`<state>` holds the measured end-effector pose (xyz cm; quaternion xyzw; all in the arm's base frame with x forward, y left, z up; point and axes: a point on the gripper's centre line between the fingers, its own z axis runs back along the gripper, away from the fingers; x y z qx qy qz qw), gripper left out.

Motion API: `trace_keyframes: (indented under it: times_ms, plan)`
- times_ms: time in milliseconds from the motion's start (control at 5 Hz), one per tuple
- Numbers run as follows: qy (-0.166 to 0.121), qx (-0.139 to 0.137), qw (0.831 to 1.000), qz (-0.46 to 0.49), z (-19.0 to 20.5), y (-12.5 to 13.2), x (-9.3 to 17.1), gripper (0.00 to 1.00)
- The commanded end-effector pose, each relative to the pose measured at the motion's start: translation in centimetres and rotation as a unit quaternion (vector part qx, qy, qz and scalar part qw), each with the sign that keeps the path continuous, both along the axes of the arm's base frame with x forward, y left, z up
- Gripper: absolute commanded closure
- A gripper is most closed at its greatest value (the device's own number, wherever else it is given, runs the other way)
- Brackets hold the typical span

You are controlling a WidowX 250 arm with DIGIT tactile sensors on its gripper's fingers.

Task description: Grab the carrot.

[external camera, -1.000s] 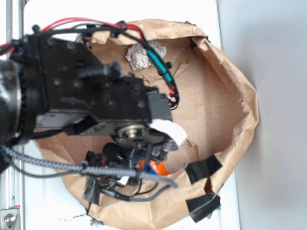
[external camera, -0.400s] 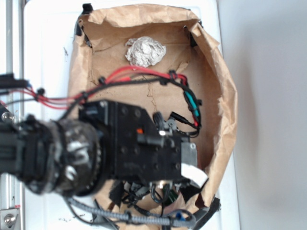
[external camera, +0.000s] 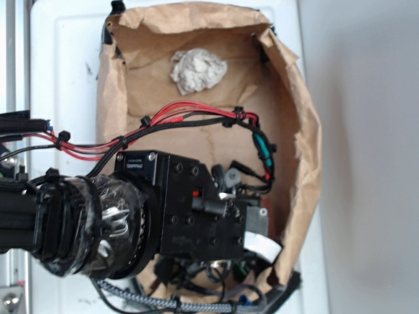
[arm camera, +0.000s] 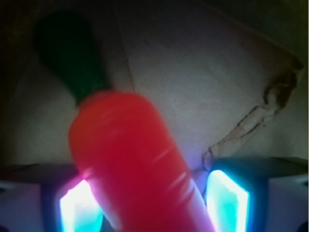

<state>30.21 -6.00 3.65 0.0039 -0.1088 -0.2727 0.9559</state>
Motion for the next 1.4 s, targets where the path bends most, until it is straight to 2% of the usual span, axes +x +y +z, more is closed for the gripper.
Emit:
trace_keyframes:
  times_ms: [0, 200, 400, 600, 800, 1000, 1200]
  plan:
    - [-0.030, -0.026, 0.999, 0.013, 3.4, 0.6, 0.7, 1.00]
    - [-0.032, -0.085, 0.994, 0.064, 7.9, 4.0, 1.3, 1.00]
    - [-0.026, -0.117, 0.986, 0.116, 11.7, 7.1, 1.7, 1.00]
    - [-0.011, -0.139, 0.983, 0.121, 15.2, 8.5, 1.1, 1.00]
    - [-0.025, -0.149, 0.983, 0.105, 17.7, 8.2, -0.7, 1.00]
    - [-0.040, -0.146, 0.985, 0.086, 20.0, 7.7, -3.0, 1.00]
    - [-0.042, -0.143, 0.985, 0.085, 20.2, 8.0, -3.6, 1.00]
